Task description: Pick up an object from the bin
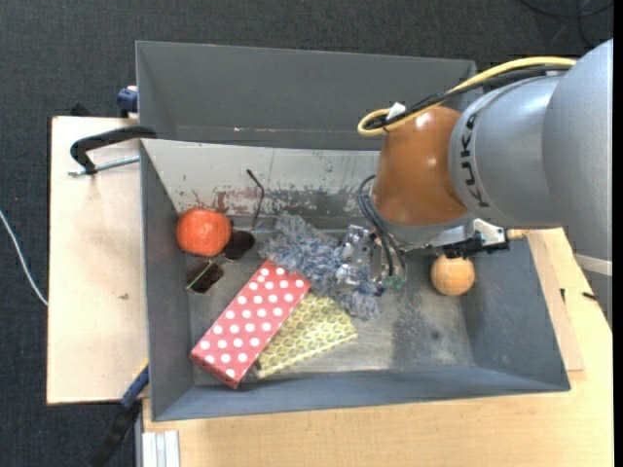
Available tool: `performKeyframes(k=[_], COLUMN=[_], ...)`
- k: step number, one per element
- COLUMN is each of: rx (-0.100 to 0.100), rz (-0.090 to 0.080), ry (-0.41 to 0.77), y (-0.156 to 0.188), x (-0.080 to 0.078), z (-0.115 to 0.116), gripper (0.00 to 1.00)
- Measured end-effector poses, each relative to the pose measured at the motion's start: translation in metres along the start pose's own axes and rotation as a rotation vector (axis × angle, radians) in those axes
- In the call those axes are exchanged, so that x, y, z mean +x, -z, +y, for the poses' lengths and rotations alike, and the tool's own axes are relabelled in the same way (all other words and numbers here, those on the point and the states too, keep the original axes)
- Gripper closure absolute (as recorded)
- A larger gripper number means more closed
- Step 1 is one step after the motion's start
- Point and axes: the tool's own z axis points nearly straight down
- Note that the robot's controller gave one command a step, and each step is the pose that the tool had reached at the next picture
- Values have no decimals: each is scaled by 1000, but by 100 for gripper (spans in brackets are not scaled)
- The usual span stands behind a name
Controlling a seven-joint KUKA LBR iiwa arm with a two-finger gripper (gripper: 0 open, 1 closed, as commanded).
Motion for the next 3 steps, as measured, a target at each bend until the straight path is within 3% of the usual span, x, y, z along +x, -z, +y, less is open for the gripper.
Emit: performKeyframes(k=[2, 3], rx=[2, 9], rz=[3, 7], ry=[-1, -1], y=[3, 21], x=[1, 2], z=[-1, -2], gripper=[100, 100])
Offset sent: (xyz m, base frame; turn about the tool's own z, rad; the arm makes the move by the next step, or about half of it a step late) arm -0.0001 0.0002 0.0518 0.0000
